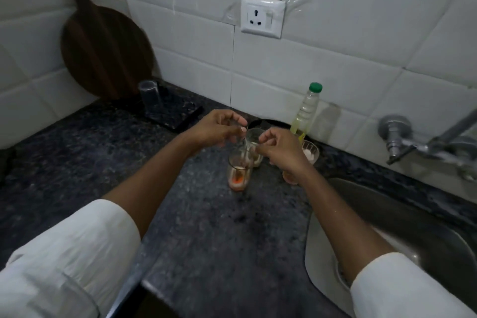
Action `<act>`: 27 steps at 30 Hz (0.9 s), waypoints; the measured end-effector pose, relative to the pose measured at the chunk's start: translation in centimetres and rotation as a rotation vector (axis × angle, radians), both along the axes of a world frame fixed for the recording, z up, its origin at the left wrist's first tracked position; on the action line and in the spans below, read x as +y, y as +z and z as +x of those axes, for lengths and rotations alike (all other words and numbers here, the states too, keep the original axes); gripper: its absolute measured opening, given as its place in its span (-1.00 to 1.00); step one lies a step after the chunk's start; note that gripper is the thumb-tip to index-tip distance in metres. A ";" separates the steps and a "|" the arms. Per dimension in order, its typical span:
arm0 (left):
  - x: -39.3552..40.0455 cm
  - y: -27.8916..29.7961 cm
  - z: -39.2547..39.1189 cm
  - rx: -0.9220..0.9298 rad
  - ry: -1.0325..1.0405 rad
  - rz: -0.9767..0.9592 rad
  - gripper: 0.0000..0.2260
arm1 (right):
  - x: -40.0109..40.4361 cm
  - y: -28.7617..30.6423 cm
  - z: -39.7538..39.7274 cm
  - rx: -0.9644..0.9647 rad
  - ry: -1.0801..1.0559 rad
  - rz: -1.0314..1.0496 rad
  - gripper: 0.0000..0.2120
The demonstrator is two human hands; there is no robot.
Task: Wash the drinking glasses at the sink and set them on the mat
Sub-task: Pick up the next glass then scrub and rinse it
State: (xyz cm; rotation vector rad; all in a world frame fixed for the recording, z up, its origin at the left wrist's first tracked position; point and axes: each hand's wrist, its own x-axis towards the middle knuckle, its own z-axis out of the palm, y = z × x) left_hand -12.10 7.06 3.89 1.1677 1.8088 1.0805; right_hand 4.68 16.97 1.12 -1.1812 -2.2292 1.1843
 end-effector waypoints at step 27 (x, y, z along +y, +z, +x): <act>10.1 -1.8 17.0 -0.129 -0.428 0.002 -0.68 | -5.5 -6.3 19.0 0.070 -0.718 0.144 -0.44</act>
